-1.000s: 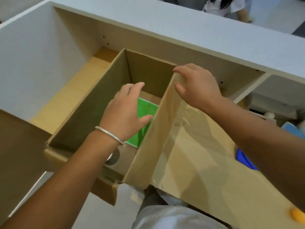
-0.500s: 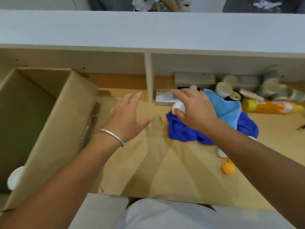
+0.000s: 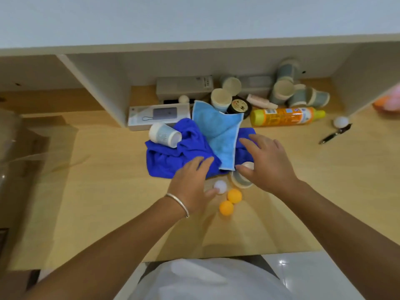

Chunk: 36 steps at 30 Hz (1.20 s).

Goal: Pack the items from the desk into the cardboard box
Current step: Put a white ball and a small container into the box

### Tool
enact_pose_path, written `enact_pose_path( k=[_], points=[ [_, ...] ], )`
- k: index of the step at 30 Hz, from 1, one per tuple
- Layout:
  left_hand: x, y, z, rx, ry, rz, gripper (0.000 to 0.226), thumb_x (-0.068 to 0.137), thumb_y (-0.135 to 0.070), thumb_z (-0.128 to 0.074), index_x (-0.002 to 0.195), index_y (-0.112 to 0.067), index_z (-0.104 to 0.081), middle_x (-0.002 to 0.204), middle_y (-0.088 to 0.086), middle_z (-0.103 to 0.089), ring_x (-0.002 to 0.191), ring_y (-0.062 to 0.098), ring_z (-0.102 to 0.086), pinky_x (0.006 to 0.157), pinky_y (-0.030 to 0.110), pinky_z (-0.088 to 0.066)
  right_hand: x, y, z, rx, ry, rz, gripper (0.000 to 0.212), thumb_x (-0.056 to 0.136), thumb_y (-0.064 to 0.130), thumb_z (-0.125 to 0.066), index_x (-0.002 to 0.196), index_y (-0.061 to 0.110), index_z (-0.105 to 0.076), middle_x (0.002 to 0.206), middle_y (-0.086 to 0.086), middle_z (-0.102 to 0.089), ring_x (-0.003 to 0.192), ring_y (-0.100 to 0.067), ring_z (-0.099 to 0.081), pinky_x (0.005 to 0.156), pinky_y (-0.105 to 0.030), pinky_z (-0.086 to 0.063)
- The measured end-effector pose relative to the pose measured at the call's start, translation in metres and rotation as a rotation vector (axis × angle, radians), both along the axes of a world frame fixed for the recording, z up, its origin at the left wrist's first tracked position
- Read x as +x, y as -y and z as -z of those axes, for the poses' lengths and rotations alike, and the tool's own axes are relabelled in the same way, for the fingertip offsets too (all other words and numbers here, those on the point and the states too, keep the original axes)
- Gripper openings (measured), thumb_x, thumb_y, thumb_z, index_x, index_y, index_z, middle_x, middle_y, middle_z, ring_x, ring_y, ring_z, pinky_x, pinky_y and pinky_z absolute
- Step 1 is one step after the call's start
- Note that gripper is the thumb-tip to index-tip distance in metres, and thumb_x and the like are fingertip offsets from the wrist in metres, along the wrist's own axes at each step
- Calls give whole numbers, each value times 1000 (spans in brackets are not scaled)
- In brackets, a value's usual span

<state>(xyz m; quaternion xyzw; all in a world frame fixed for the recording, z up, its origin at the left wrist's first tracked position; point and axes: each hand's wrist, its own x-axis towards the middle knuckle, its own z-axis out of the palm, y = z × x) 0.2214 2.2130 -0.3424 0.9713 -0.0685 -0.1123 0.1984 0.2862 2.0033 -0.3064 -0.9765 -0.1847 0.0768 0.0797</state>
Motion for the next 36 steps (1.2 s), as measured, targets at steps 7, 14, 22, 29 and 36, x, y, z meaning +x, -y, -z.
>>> enact_pose_path(
  k=[7, 14, 22, 29, 36],
  points=[
    [-13, 24, 42, -55, -55, 0, 46, 84, -54, -58, 121, -28, -51, 107, -3, -48, 92, 18, -51, 64, 31, -41, -19, 13, 30, 45, -88, -23, 76, 77, 51, -67, 142, 21, -42, 147, -7, -40, 135, -26, -37, 104, -43, -38],
    [-3, 33, 55, 74, -77, 70, 46, 84, -41, -60, 127, -29, -51, 115, 0, -49, 103, 23, -49, 66, 28, -31, -22, 6, 39, 42, -121, -2, 56, 85, 30, -62, 138, 24, -44, 133, 1, -47, 113, -24, -51, 72, -38, -51],
    [-4, -2, 25, -45, 57, -23, 29, 80, -44, -60, 103, -26, -58, 97, -4, -53, 88, 19, -52, 58, 30, -37, -19, -27, 6, 102, 17, -44, 49, 84, 36, -63, 129, 20, -53, 120, -2, -57, 100, -26, -56, 64, -34, -47],
    [-17, -109, -38, -95, 263, -255, 35, 75, -35, -70, 106, -20, -63, 102, 1, -59, 92, 25, -57, 66, 41, -50, -8, -129, -37, 214, 134, -129, 53, 81, 37, -67, 128, 17, -53, 115, -4, -60, 99, -27, -56, 74, -42, -49],
    [-57, -258, -120, 73, 402, -480, 43, 73, -33, -75, 111, -18, -63, 110, 3, -58, 99, 27, -57, 76, 35, -47, 0, -277, -78, 389, 215, -281, 55, 78, 37, -69, 127, 17, -54, 115, -4, -60, 101, -27, -57, 79, -35, -44]
  ],
)
